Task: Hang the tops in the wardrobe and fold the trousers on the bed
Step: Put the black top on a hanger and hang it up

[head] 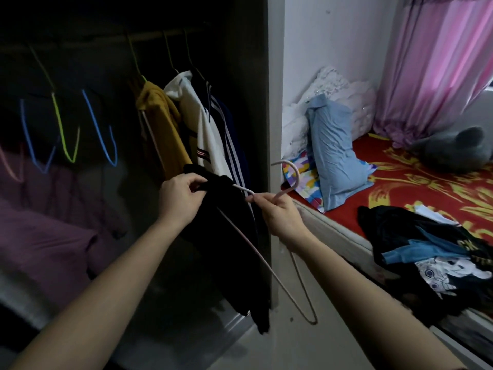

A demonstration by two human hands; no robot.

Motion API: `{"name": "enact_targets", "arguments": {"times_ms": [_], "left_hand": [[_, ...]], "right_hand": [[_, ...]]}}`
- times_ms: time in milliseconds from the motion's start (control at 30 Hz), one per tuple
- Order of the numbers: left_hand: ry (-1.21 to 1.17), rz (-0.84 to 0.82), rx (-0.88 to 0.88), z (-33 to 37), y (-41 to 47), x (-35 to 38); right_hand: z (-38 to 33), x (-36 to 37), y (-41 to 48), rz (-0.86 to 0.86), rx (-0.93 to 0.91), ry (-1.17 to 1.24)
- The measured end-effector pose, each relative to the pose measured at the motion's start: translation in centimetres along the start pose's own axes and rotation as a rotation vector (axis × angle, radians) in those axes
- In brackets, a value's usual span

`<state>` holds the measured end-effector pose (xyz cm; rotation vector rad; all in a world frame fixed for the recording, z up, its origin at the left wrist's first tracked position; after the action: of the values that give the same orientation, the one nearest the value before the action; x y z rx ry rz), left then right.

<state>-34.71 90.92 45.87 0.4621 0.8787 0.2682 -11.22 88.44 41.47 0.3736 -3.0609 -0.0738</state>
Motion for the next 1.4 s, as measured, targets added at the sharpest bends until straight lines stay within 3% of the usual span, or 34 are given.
{"name": "enact_targets", "arguments": {"times_ms": [133,300,367,467,533,567,667,800,967,1167,1300,1400], "left_hand": [[-0.116,0.027,-0.043,1.0,0.8,0.3],[-0.273,-0.095,-0.106,2.5,0.4,1.2],[-0.406,-0.138,-0.105,4.0,0.3,1.4],[-0.37,-0.419,0.058,5.9,0.0,2.0],[-0.37,-0.646,0.116,5.7,0.0,1.7],[-0.347,-0.647,0.107,4.9,0.4,1.3],[-0.1,-0.401,0.111,1.3,2.5,-0.7],[0.025,-0.365,0.191,-1.2,3.9,-1.9],[-0.001,-0.205,0.146,-1.6,5.2,-4.5],[-0.034,-0.172,0.223,0.8,4.9,-5.3],[-0.103,-0.07,0.204,2.5,4.9,-5.6],[-0.177,-0.127,0.164,4.5,4.7,-4.4]], "right_hand": [[0.8,0.8,0.1,-0.08,0.176,-0.187],[0.6,-0.1,0.7,0.034,-0.076,-0.248],[1.7,-0.2,0.5,0.021,-0.048,-0.251],[2.0,-0.6,0.7,-0.031,0.054,-0.265],[1.1,-1.3,0.9,-0.039,0.009,-0.197],[0.6,-1.7,0.7,-0.056,-0.019,-0.15],[0.1,-2.6,-0.3,-0.172,-0.068,0.095],[-1.1,-4.0,0.2,-0.186,-0.076,0.222],[-2.2,-6.3,0.1,-0.082,-0.097,0.099],[-2.8,-8.0,-0.1,-0.088,-0.077,0.045],[-3.6,-9.2,0.1,-0.05,-0.109,-0.266],[-4.2,-8.9,0.6,0.014,-0.149,-0.274]]}}
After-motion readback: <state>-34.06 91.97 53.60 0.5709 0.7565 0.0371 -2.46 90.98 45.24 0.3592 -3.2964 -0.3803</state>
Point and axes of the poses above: each hand's wrist, its own y-axis towards the middle knuckle, its own x-axis out of the palm, z = x × y, the point moved 2 cm from there along y, towards the middle knuckle, and after that the axes turned 2 degrees about x, right-handed, at the moved point
